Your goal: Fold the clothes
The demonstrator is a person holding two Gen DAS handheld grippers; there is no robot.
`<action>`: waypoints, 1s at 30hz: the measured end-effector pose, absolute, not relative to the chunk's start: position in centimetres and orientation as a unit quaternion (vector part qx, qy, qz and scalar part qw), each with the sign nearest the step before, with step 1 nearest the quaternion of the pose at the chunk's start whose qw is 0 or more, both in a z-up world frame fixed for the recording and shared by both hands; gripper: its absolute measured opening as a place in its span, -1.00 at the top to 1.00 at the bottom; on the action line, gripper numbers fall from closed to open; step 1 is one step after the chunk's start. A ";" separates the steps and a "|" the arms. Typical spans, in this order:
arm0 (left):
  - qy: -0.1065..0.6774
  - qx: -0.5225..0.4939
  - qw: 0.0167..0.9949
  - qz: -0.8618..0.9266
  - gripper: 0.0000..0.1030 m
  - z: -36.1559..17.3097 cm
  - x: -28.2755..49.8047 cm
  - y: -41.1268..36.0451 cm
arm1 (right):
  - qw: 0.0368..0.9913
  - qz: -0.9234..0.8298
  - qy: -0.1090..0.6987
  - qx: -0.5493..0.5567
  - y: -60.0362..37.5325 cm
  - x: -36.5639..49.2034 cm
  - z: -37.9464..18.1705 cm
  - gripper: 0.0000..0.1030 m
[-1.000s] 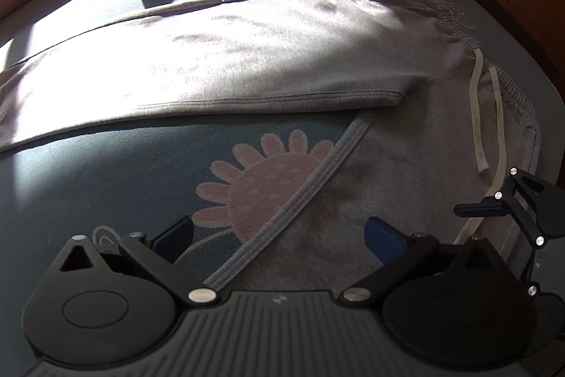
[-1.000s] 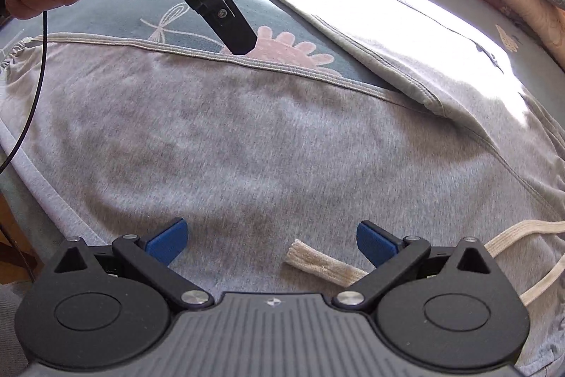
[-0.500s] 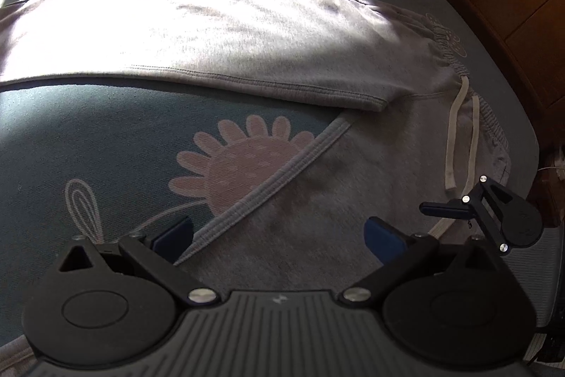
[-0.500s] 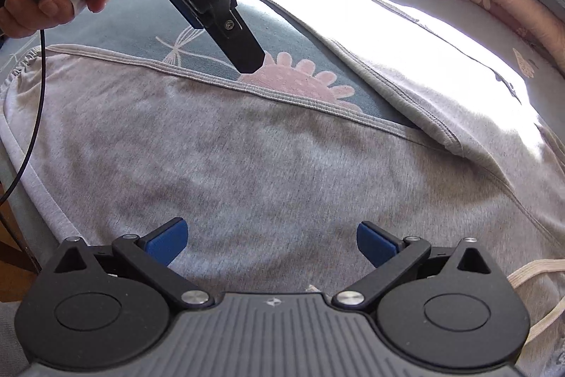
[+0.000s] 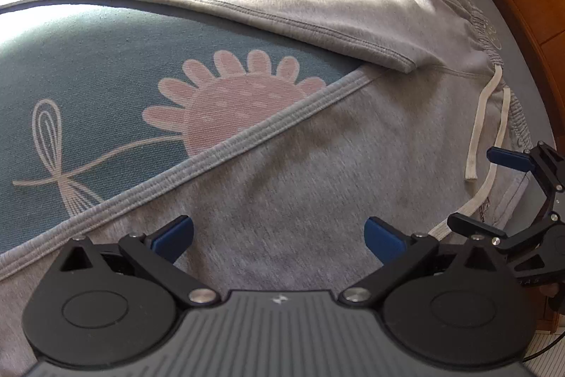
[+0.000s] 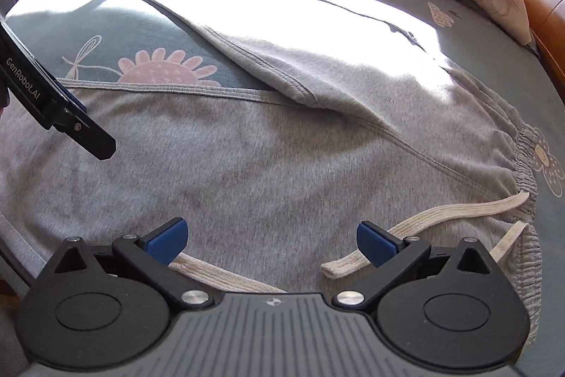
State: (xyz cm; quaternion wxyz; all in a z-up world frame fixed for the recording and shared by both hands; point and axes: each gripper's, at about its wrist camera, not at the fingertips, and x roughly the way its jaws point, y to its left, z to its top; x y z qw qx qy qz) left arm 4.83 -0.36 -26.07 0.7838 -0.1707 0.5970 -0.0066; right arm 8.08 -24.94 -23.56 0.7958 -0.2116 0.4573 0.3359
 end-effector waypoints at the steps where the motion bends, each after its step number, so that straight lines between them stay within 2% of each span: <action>1: 0.591 -0.163 0.790 -0.005 -0.98 -25.6 5.1 -0.5 | 0.797 0.331 0.465 -0.196 -25.4 8.5 -23.5 -1.00; 8: 0.543 -0.108 0.833 0.001 -0.98 -23.1 8.7 -2.2 | 0.806 0.307 0.487 -0.141 -29.2 12.8 -22.6 -1.00; 17: 0.470 -0.033 0.881 -0.054 -0.98 -21.5 16.7 -9.3 | 0.808 0.303 0.450 -0.231 -37.4 21.1 -19.1 -1.00; 22: 0.498 -0.086 0.858 -0.091 -0.98 -23.8 21.3 -12.6 | 0.800 0.292 0.436 -0.291 -41.4 26.2 -18.3 -1.00; 27: 0.547 -0.099 0.829 -0.057 -0.98 -28.1 22.2 -13.4 | 0.805 0.290 0.424 -0.295 -43.2 29.8 -18.4 -1.00; 30: 0.550 -0.081 0.829 -0.064 -0.98 -27.2 22.1 -13.7 | 0.804 0.299 0.432 -0.279 -43.4 31.2 -19.1 -1.00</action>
